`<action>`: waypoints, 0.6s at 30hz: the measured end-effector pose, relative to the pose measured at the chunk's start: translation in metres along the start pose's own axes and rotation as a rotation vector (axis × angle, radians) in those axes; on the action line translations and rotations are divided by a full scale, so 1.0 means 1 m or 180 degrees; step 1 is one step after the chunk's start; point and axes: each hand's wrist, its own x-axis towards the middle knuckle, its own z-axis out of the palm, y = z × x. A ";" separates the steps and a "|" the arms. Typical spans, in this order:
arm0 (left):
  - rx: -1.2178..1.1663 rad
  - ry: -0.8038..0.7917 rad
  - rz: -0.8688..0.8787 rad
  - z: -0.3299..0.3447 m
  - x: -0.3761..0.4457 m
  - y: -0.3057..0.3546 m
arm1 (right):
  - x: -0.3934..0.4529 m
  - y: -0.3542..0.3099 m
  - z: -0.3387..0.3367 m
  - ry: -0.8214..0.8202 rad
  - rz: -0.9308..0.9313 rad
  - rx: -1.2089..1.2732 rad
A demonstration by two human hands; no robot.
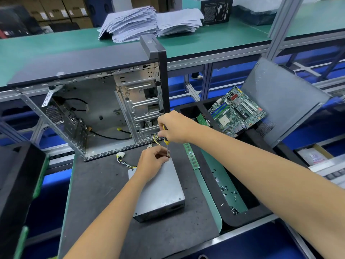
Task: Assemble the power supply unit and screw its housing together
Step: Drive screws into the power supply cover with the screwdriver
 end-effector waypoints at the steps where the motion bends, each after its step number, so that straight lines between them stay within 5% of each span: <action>1: -0.0015 -0.0011 -0.0008 0.000 0.000 0.000 | 0.001 0.000 0.000 -0.0009 -0.0007 -0.0005; 18: -0.0257 -0.0207 -0.0241 -0.004 0.003 -0.004 | 0.013 -0.010 0.004 -0.0271 -0.0527 -0.0601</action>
